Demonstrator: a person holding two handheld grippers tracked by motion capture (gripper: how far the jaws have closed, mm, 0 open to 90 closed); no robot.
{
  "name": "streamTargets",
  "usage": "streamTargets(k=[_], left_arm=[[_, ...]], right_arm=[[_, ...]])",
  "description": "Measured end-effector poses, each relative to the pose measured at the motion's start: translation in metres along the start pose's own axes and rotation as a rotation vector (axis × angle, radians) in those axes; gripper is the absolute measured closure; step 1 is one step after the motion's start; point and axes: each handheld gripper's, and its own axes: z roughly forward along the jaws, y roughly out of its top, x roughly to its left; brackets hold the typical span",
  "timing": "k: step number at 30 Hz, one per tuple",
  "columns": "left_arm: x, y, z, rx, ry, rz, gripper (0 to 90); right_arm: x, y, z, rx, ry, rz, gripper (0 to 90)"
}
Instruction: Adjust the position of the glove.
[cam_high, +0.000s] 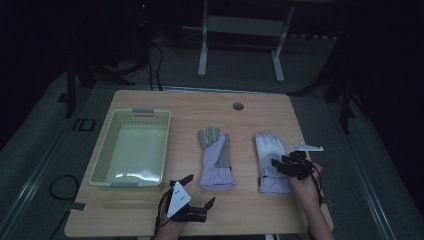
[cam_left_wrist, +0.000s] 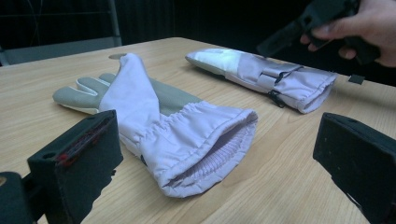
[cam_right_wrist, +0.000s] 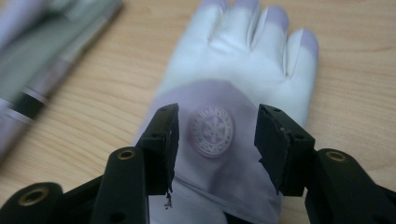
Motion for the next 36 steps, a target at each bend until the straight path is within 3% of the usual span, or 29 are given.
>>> streamTargets(k=[2, 7, 11, 14, 16, 18, 20, 24, 29, 36], left_arm=[[0.000, 0.000, 0.000, -0.004, -0.003, -0.006, 1.2], [0.000, 0.000, 0.000, 0.000, 0.000, 0.000, 1.2], [0.000, 0.000, 0.000, -0.001, -0.003, -0.004, 1.2], [0.000, 0.000, 0.000, 0.001, -0.002, -0.004, 1.2], [0.000, 0.000, 0.000, 0.001, -0.003, -0.004, 1.2], [0.000, 0.000, 0.000, 0.003, -0.003, -0.005, 1.2], [0.000, 0.000, 0.001, 0.005, -0.002, -0.006, 1.2], [0.000, 0.000, 0.001, 0.005, -0.001, -0.006, 1.2], [0.001, 0.000, 0.001, 0.007, -0.001, -0.008, 1.3], [0.001, 0.000, 0.001, 0.007, 0.001, -0.011, 1.2]], right_arm=[[-0.002, -0.004, 0.008, 0.030, 0.013, 0.006, 50.2], [-0.003, -0.010, 0.017, 0.028, 0.011, 0.018, 47.6], [0.001, -0.014, 0.020, 0.022, 0.038, -0.025, 33.6], [0.002, -0.015, 0.021, 0.017, 0.033, -0.036, 34.3], [-0.001, -0.016, 0.020, 0.010, 0.041, -0.006, 40.9], [-0.004, -0.016, 0.018, 0.012, 0.052, 0.027, 59.5], [-0.007, -0.015, 0.017, 0.024, 0.080, 0.067, 64.1], [-0.004, -0.011, 0.014, 0.030, 0.067, 0.067, 74.1], [-0.006, -0.004, 0.003, 0.010, 0.062, 0.091, 77.4], [-0.002, 0.016, -0.016, -0.014, 0.034, 0.077, 78.7]])
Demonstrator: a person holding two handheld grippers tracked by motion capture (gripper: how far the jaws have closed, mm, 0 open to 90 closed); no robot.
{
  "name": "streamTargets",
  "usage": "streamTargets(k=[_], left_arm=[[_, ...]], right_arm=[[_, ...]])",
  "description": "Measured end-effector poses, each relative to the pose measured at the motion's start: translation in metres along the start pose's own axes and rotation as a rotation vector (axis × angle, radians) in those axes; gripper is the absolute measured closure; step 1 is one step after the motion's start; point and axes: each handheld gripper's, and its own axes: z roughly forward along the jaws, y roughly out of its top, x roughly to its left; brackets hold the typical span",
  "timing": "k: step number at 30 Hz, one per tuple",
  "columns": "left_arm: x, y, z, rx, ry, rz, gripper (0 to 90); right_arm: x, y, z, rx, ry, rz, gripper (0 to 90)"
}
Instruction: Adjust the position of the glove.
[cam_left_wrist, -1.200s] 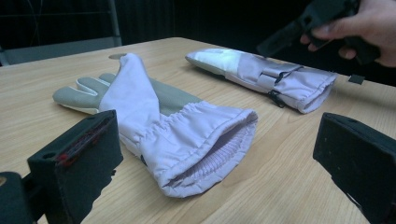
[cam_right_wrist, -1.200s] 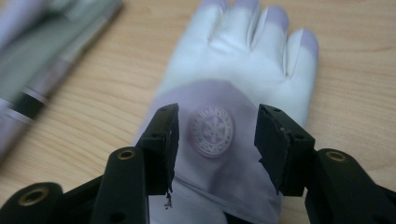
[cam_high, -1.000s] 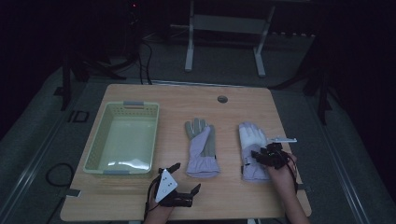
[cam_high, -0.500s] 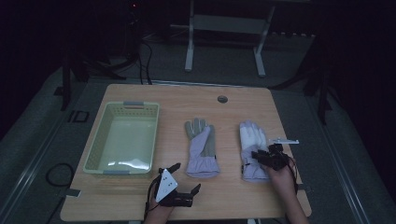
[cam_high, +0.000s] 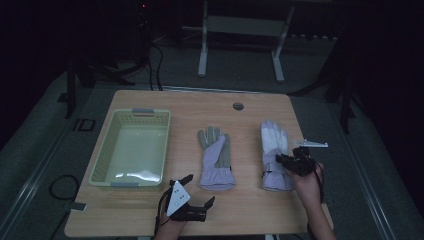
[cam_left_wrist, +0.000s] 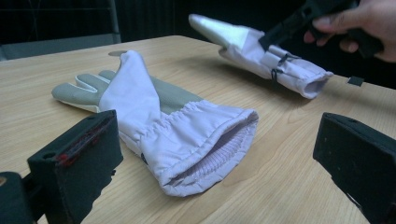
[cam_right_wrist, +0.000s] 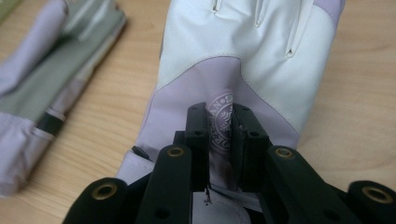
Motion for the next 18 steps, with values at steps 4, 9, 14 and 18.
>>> streamTargets(k=[4, 9, 14, 18], left_arm=[[0.000, 0.000, 0.000, 0.000, 0.001, 0.001, 1.2], [0.000, 0.000, 0.000, -0.002, 0.002, 0.001, 1.2], [0.002, 0.000, 0.000, -0.010, -0.009, -0.021, 1.2], [0.004, -0.001, -0.001, -0.013, -0.008, -0.052, 1.2]], right_arm=[[0.012, 0.016, -0.013, -0.026, -0.004, -0.020, 79.2], [0.032, 0.039, -0.028, -0.058, 0.014, -0.035, 79.2], [0.058, 0.058, -0.039, -0.089, 0.010, -0.038, 79.1], [0.081, 0.066, -0.039, -0.102, 0.024, -0.036, 79.1]])
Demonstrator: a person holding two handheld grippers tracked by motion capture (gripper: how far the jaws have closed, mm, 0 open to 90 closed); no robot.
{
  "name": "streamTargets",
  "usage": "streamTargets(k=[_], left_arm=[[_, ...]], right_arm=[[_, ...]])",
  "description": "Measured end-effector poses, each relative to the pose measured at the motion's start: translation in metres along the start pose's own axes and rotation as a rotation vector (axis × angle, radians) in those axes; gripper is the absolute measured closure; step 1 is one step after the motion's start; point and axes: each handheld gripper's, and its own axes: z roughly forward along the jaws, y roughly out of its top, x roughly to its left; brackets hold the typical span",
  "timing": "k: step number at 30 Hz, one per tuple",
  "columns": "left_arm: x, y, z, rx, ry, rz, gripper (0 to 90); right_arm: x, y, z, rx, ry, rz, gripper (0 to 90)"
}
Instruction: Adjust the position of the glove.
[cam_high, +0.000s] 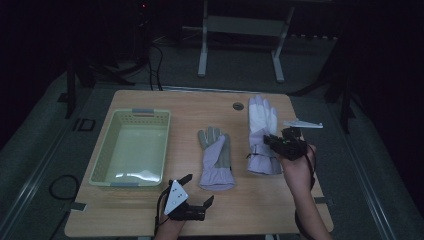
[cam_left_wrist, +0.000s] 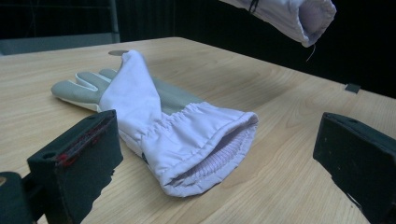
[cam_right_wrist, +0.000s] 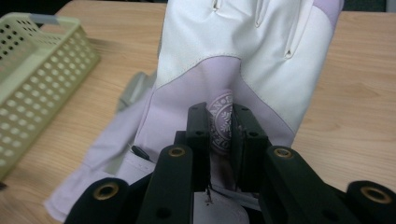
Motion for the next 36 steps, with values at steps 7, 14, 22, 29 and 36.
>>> streamTargets(k=[7, 14, 22, 29, 36], left_arm=[[-0.004, 0.000, -0.001, 0.003, 0.054, 0.039, 1.1], [-0.003, 0.000, -0.004, -0.022, 0.060, 0.031, 1.0], [-0.008, 0.000, -0.003, -0.020, 0.073, 0.073, 1.0], [-0.007, 0.000, -0.004, -0.027, 0.061, 0.061, 1.0], [-0.006, 0.000, -0.003, -0.018, 0.055, 0.055, 1.0]], right_arm=[[0.041, 0.003, 0.014, 0.007, 0.024, -0.024, 79.1], [0.075, 0.003, 0.026, 0.024, 0.030, -0.054, 79.1], [0.108, 0.000, 0.038, 0.024, 0.040, -0.042, 79.1], [0.113, -0.014, 0.064, 0.090, -0.006, -0.025, 79.1], [0.108, -0.030, 0.091, 0.145, -0.033, -0.004, 78.8]])
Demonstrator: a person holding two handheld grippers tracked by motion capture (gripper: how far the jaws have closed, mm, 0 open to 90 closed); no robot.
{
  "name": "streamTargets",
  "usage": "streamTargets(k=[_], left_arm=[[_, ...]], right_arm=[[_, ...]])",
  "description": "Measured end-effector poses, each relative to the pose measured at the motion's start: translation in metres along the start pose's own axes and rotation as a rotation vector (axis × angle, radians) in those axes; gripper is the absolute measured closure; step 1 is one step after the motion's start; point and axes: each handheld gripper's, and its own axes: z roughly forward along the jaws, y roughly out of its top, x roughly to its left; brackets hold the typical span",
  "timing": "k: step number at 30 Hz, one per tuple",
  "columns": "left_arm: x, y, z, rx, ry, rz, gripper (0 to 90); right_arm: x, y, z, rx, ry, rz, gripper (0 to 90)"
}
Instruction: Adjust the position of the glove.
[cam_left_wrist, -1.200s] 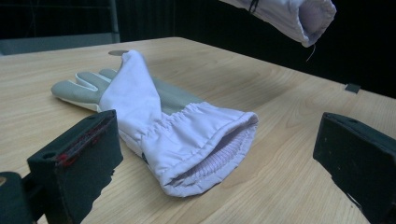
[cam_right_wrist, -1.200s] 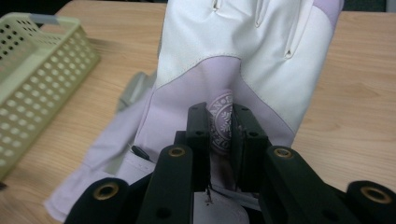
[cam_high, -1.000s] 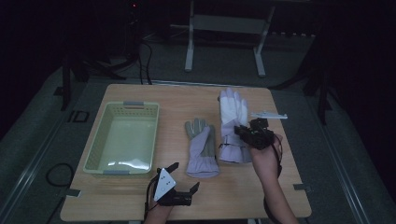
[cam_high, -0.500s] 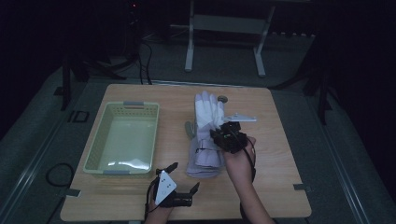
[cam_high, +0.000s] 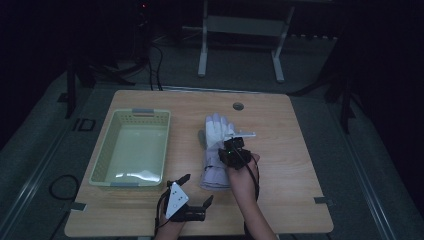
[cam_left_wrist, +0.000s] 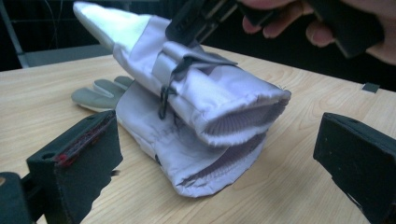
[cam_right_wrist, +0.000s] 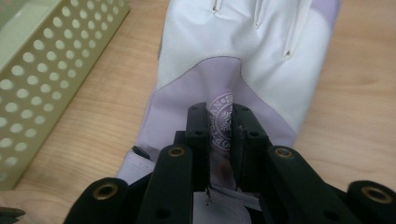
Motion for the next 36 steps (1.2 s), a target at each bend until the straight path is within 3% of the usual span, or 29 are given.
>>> streamTargets(k=[9, 14, 18, 23, 25, 30, 32, 33, 34, 35, 36], left_arm=[[-0.001, 0.000, 0.002, 0.019, 0.002, 0.008, 1.0], [0.000, 0.000, 0.003, 0.022, -0.012, 0.000, 1.0], [0.000, 0.000, 0.003, 0.030, -0.028, -0.011, 1.1], [0.000, 0.000, 0.003, 0.033, -0.026, -0.007, 1.1], [0.000, 0.000, 0.004, 0.037, -0.025, -0.005, 1.1], [0.000, 0.001, 0.005, 0.051, -0.026, -0.002, 1.1], [0.000, 0.001, 0.005, 0.052, -0.024, -0.003, 1.1], [0.000, 0.001, 0.005, 0.052, -0.024, -0.003, 1.1], [-0.001, 0.001, 0.005, 0.055, -0.021, 0.001, 1.1], [-0.001, 0.001, 0.006, 0.057, -0.017, 0.007, 1.1], [-0.001, 0.001, 0.006, 0.057, -0.017, 0.007, 1.1]], right_arm=[[0.006, -0.011, 0.026, 0.032, -0.017, 0.009, 76.8], [0.006, -0.013, 0.032, 0.028, -0.026, 0.014, 75.9], [0.000, -0.011, 0.037, 0.034, -0.028, 0.022, 74.6], [-0.009, -0.004, 0.036, 0.039, -0.063, -0.004, 72.0], [-0.014, -0.001, 0.031, 0.029, -0.038, -0.008, 69.1], [-0.024, 0.003, 0.015, -0.029, -0.015, -0.034, 49.2], [-0.027, 0.004, 0.009, -0.041, 0.025, -0.046, 35.9], [-0.027, 0.004, 0.009, -0.041, 0.025, -0.046, 35.9], [-0.029, 0.004, 0.006, -0.043, 0.061, -0.040, 28.2], [-0.034, 0.003, -0.001, -0.057, 0.099, -0.087, 19.3], [-0.036, 0.002, -0.002, -0.053, 0.115, -0.096, 18.6]])
